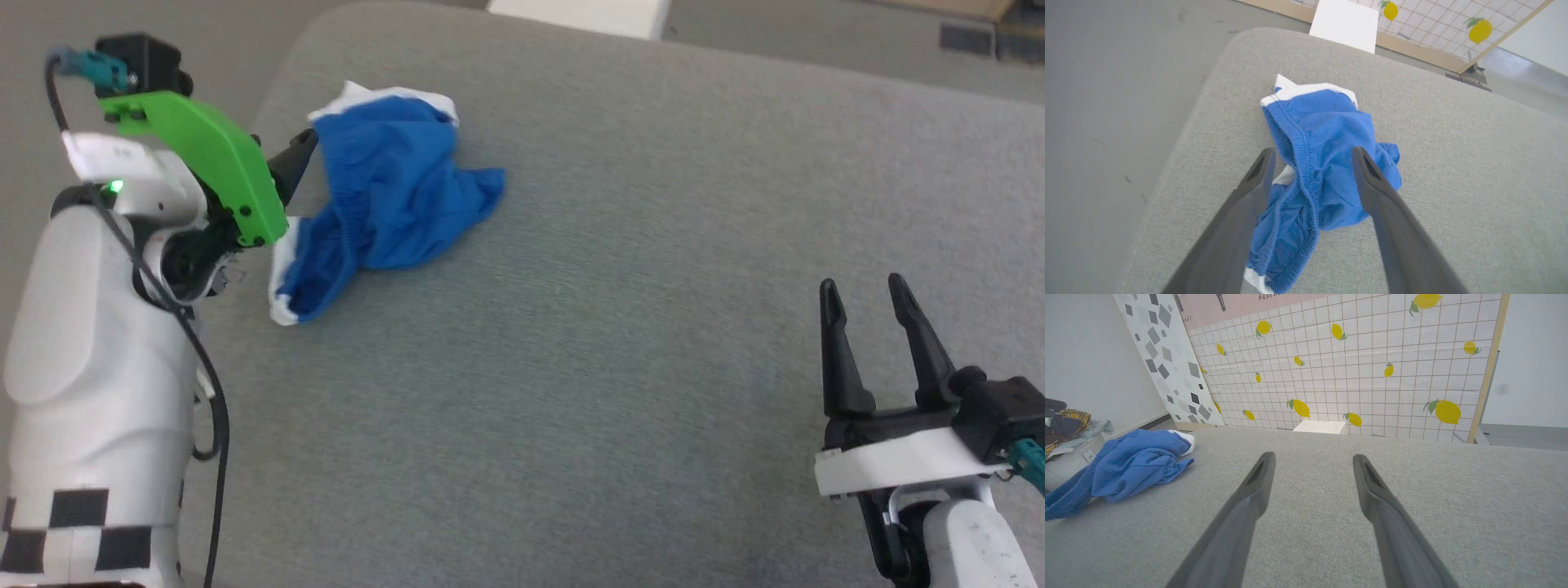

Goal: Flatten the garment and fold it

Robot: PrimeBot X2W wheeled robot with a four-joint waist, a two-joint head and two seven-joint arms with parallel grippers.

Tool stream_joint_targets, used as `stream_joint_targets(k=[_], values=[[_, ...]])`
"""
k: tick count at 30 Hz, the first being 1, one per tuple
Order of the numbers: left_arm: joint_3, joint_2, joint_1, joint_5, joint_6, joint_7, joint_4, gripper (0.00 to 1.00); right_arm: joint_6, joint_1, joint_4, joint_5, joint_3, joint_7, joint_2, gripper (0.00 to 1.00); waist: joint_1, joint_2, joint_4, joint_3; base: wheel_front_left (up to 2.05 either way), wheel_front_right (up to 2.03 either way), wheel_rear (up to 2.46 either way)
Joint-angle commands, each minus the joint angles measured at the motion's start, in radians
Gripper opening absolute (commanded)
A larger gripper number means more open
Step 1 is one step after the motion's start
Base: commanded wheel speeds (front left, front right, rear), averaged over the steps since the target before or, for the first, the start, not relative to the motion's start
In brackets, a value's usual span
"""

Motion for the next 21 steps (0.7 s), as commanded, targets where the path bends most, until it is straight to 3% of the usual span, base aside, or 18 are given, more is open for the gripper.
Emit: stream_joint_targets(k=[1,6,10,17,18,19,21], values=[[-0.002,0.006,-0.022,-0.015,0.013,0.05,0.012,1.0,-0.001,-0.021,-0.009,-0.007,0.0,-0.002,-0.001,1.0,-0.0002,0.0,-0.115,0.121,0.0,0.0,0.0],[-0.022,0.022,-0.04,-0.001,0.068,0.162,0.032,1.0,-0.001,-0.045,-0.026,-0.015,-0.014,-0.004,-0.001,1.0,-0.0002,0.0,-0.15,0.181,0.0,0.0,0.0],[-0.039,0.007,-0.008,0.017,0.096,0.158,0.057,1.0,-0.001,-0.056,-0.031,-0.02,-0.022,-0.006,-0.001,1.0,-0.0002,0.0,-0.157,0.212,0.0,0.0,0.0],[-0.056,-0.034,0.059,0.017,0.096,0.086,0.135,1.0,-0.001,-0.062,-0.028,-0.023,-0.033,-0.009,-0.001,1.0,-0.0002,0.0,-0.148,0.211,0.0,0.0,0.0],[-0.058,-0.035,0.064,0.018,0.087,0.064,0.146,0.38,-0.001,-0.061,-0.026,-0.023,-0.032,-0.009,-0.001,1.0,-0.0002,0.0,-0.143,0.203,0.0,0.0,0.0],[-0.055,-0.037,0.066,0.015,0.08,0.042,0.152,0.0,-0.001,-0.059,-0.024,-0.022,-0.03,-0.009,-0.001,1.0,-0.0002,0.0,-0.139,0.196,0.0,0.0,0.0],[-0.056,-0.031,0.067,0.018,0.056,-0.007,0.158,0.0,-0.001,-0.054,-0.014,-0.016,-0.029,-0.01,-0.001,1.0,-0.0002,0.0,-0.129,0.174,0.0,0.0,0.0]])
